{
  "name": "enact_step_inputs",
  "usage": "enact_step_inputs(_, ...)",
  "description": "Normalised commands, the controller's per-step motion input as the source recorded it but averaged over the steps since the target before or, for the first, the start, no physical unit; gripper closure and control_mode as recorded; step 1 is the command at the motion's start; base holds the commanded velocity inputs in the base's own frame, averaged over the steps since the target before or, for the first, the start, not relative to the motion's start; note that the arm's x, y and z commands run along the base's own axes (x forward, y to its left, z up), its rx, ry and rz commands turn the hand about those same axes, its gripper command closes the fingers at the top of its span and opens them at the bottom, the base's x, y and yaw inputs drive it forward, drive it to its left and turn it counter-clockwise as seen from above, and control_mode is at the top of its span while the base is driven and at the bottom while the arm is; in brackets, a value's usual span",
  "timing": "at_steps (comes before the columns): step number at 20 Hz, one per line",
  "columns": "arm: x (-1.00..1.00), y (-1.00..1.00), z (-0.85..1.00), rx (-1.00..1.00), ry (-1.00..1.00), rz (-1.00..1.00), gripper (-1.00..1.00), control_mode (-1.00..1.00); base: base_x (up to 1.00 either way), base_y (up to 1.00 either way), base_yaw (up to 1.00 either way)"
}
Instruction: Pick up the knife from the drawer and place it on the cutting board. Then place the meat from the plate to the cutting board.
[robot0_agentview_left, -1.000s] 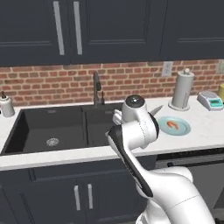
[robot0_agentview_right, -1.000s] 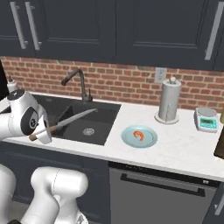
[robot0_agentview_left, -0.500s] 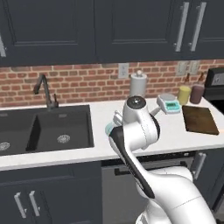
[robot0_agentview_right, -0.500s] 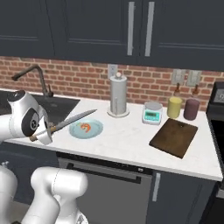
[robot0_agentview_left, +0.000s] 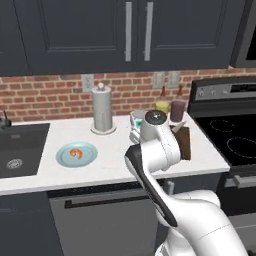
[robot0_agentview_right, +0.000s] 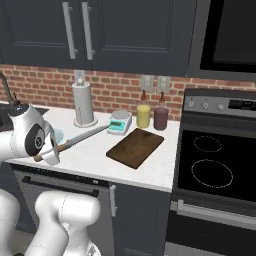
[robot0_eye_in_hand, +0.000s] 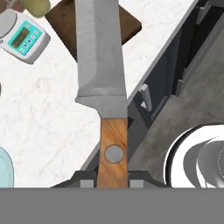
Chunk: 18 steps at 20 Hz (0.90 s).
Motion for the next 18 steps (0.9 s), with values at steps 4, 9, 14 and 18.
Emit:
enact_step_inputs(4, 0.0, 0.0, 0.0, 0.0, 0.0, 0.0, 1.0, 1.0, 0.34, -0.61, 0.04)
enact_step_inputs(9, 0.0, 0.0, 0.0, 0.0, 0.0, 0.0, 1.0, 1.0, 0.47, -0.25, 0.11)
enact_step_inputs(14, 0.0, 0.0, 0.0, 0.0, 0.0, 0.0, 1.0, 1.0, 0.74, -0.02, 0.01)
enact_step_inputs(18, 0.36, -0.1, 0.0, 0.0, 0.0, 0.04, 1.0, -1.0, 0.38, 0.0, 0.0)
